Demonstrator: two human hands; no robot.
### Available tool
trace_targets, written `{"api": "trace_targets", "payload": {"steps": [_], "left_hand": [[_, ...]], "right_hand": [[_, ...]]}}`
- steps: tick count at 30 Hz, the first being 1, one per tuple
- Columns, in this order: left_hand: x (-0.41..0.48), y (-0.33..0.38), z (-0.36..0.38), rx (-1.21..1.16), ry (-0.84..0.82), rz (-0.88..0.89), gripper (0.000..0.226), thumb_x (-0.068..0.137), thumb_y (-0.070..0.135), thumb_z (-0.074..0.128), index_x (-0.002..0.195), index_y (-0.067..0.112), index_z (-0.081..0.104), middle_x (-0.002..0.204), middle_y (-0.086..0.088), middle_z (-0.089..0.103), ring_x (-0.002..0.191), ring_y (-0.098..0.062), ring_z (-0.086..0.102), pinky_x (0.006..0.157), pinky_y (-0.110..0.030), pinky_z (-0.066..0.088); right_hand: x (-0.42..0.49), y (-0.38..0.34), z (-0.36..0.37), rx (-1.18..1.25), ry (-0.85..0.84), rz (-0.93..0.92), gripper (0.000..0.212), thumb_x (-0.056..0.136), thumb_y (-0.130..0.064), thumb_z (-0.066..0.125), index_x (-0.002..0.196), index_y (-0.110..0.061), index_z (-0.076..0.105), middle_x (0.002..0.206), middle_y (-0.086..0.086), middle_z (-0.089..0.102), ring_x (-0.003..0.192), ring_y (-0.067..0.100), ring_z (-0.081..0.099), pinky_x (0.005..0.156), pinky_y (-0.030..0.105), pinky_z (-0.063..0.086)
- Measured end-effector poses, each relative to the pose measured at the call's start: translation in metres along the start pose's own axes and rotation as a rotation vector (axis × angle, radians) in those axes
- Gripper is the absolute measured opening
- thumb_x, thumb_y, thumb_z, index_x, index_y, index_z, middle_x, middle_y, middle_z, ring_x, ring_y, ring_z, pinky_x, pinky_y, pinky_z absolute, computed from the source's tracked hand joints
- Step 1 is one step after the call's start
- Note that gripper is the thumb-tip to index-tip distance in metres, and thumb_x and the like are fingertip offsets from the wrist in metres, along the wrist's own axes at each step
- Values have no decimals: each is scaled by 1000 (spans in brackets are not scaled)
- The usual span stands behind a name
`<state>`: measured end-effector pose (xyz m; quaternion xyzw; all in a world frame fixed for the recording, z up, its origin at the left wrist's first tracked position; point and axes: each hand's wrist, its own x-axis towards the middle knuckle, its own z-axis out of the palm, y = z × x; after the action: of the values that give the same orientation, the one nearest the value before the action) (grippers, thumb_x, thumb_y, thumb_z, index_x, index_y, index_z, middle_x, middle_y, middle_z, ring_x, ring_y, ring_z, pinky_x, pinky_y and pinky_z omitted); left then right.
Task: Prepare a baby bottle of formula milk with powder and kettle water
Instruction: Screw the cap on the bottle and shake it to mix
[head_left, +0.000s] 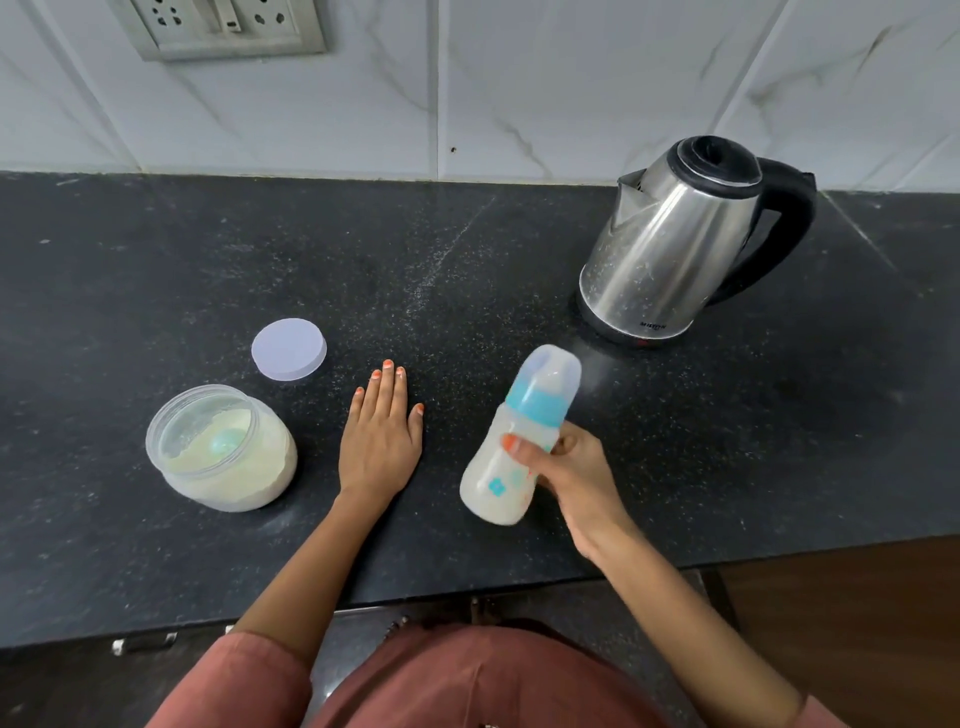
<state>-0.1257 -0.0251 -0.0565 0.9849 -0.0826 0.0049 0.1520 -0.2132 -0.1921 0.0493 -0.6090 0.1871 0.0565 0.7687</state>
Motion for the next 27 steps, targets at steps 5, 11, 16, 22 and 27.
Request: {"api": "trace_targets", "payload": {"steps": [5,11,16,22,27], "left_hand": [[0,0,1,13,5,4,53,100,31,23,145,7,10,155,-8,7,144,-20,5,116,-34,3],[0,0,0,14,-5,2,53,100,31,22,145,8,8,155,-7,5,144,-19,4,116,-33,2],[-1,-1,0,13,8,9,53,100,31,23,145,7,10,155,-8,8,144,-20,6,116,-34,3],[0,-1,-1,20,1,9,53,100,32,21,145,8,9,155,-7,6,144,-19,4,116,-33,2],[0,0,0,12,0,12,53,100,31,23,145,6,11,155,-9,7,144,-20,6,116,-34,4]], "right_hand": [[21,-18,-5,448,208,-86,16,79,-14,62,94,-18,62,92,-4,69,87,9,65,81,27,54],[4,0,5,-19,-48,0,16,74,-7,68,85,-18,66,87,0,70,87,17,65,80,28,53],[23,-22,-3,432,174,-82,18,77,-18,63,95,-17,62,98,1,67,92,13,63,87,34,52],[7,-6,-1,66,2,34,34,60,-24,67,93,-16,63,99,6,68,97,20,64,83,31,54],[11,-14,-7,522,15,94,35,66,-27,63,98,-14,62,96,9,71,88,17,68,76,31,57]]}}
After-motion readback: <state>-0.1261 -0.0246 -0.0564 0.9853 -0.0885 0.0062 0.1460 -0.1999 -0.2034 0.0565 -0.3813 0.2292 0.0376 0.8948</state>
